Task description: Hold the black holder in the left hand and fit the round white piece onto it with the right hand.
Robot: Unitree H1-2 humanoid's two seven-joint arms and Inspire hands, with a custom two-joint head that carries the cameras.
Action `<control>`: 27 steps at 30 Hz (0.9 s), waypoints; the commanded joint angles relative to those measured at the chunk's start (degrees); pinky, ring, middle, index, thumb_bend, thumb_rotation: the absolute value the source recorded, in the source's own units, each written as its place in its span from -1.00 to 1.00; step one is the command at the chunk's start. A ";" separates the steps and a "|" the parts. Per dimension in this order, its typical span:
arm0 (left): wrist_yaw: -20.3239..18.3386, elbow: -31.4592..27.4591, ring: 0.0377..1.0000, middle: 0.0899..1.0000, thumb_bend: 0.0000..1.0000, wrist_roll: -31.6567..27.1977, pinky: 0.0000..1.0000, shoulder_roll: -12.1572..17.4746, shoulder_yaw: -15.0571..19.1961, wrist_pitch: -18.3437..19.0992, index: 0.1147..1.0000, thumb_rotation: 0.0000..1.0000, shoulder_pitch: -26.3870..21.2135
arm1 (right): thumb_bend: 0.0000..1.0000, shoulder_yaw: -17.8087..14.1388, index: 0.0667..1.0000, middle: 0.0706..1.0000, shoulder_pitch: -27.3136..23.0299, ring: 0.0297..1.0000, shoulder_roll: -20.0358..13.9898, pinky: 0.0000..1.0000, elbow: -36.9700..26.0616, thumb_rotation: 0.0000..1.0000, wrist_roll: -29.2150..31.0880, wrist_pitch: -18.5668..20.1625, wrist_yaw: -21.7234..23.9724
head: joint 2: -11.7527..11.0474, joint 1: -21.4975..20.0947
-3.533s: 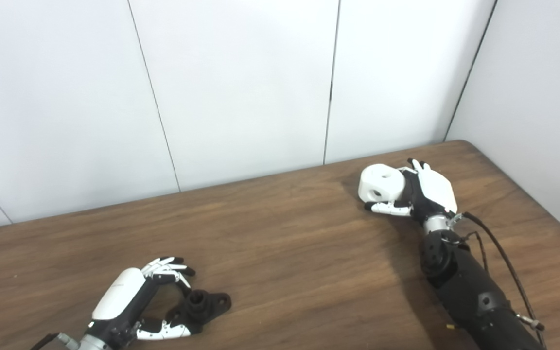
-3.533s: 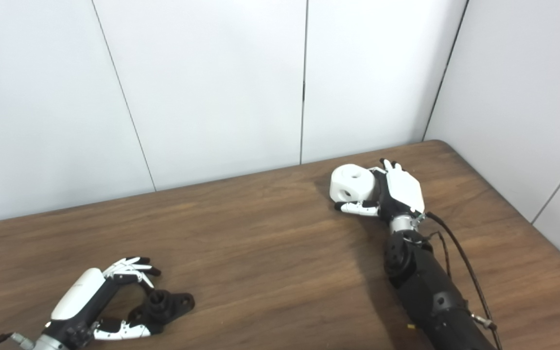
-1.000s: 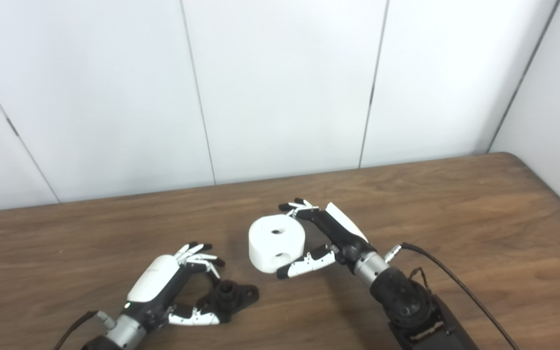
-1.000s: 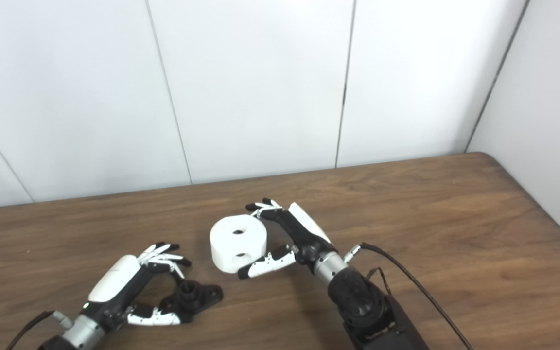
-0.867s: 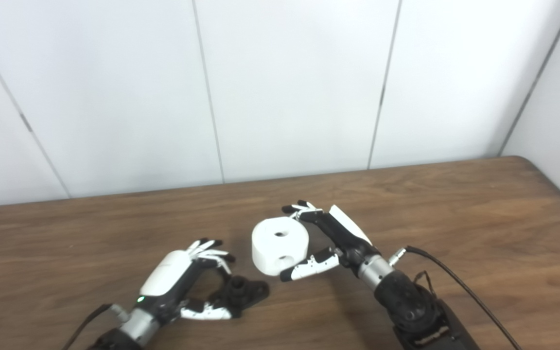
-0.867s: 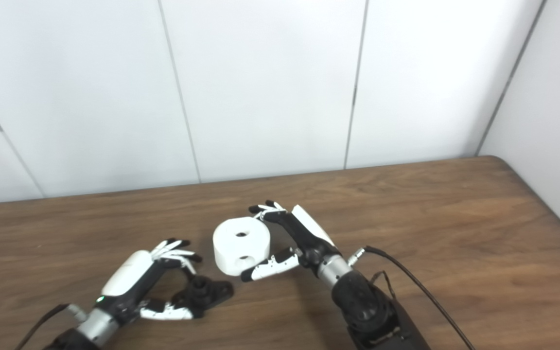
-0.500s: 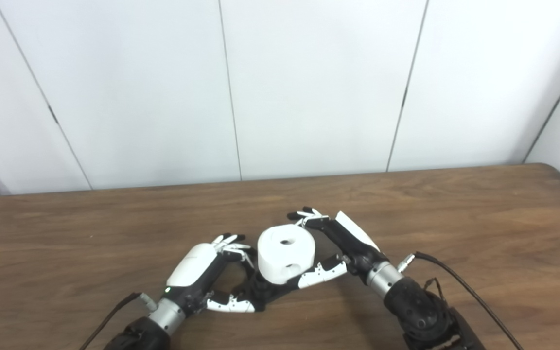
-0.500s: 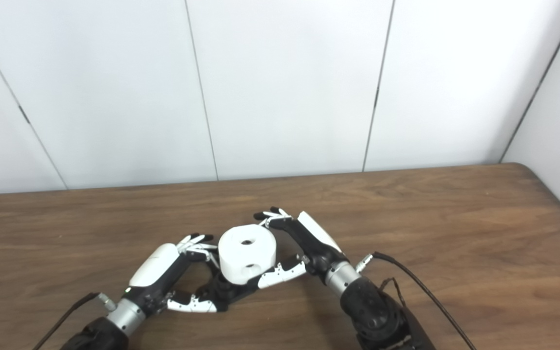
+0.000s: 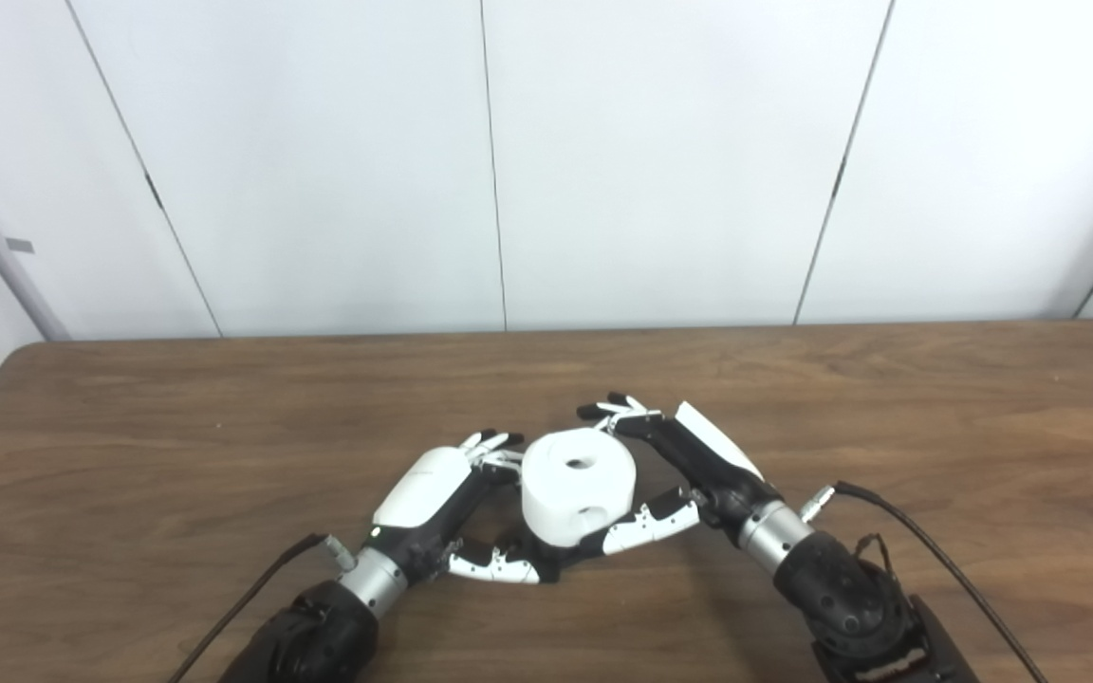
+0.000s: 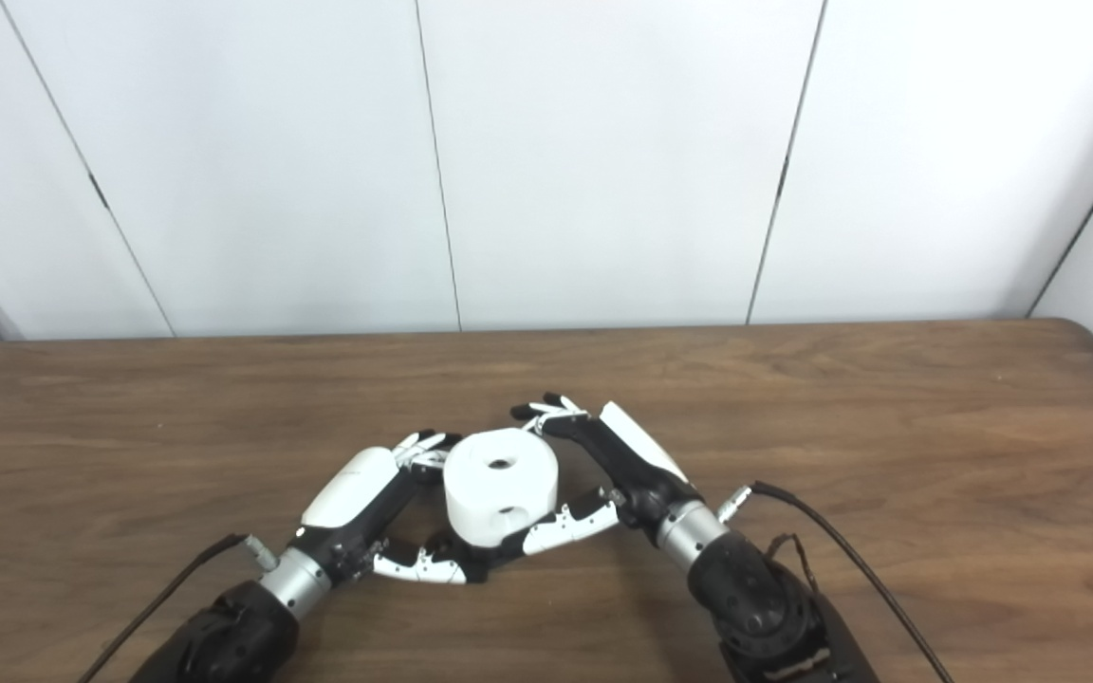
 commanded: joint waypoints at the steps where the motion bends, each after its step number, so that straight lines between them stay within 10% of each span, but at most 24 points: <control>1: -0.94 0.68 0.88 0.51 0.05 2.02 1.00 -0.45 -1.49 -0.31 -0.17 -0.90 -0.57 | 0.03 0.21 -0.10 0.75 -2.75 1.00 0.68 1.00 -1.15 -0.71 -0.28 -3.73 -0.67 | 0.10 0.11; 27: -1.62 -2.35 0.88 0.52 0.05 2.05 1.00 0.03 -2.14 1.35 -0.17 -0.89 -0.01 | 0.03 1.62 -0.10 0.75 -4.22 1.00 0.95 1.00 10.60 -0.71 -5.43 -20.30 -6.31 | -0.34 1.15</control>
